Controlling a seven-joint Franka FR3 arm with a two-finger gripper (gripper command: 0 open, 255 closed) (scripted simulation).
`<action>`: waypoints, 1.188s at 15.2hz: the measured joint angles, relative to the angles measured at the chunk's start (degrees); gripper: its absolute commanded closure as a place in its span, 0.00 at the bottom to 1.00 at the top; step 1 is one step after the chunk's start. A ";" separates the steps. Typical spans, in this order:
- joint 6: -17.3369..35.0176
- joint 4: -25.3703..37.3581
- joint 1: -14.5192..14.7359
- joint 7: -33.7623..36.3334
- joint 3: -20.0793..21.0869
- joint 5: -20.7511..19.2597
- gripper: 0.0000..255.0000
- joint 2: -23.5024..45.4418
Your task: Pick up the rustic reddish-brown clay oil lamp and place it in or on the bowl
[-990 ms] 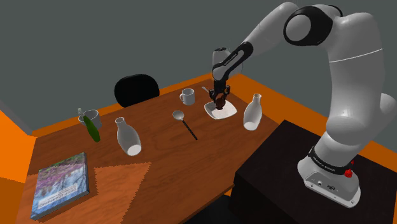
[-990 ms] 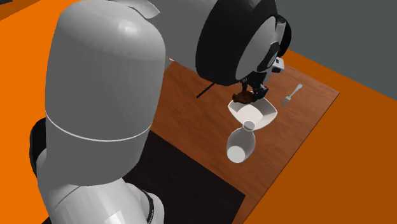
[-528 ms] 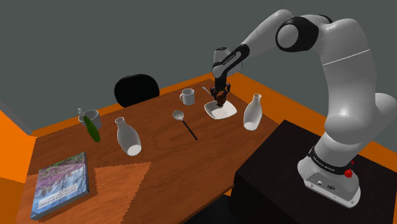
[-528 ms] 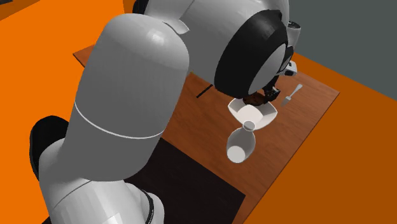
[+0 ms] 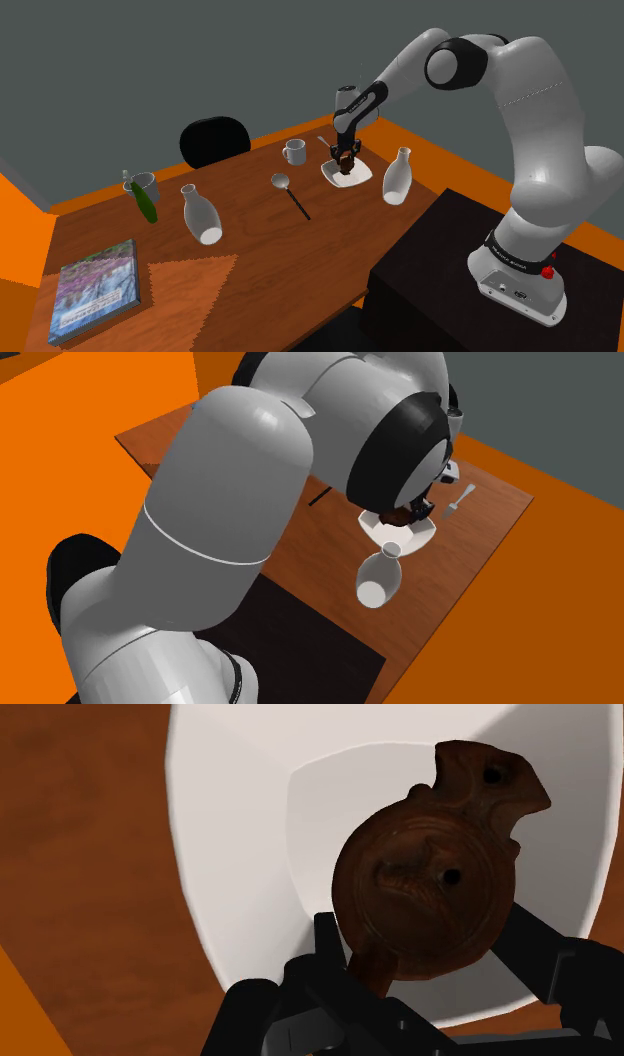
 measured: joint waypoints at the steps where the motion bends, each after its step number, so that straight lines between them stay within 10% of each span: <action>1: 0.53 0.06 0.10 0.12 -0.06 -0.07 1.00 0.58; 8: 1.37 0.60 0.13 0.14 -0.20 -0.19 1.00 1.95; 9: 1.37 0.60 0.14 0.14 -0.20 -0.19 0.00 1.96; 18: -0.72 -0.73 -0.15 -0.12 0.13 0.12 0.00 -1.49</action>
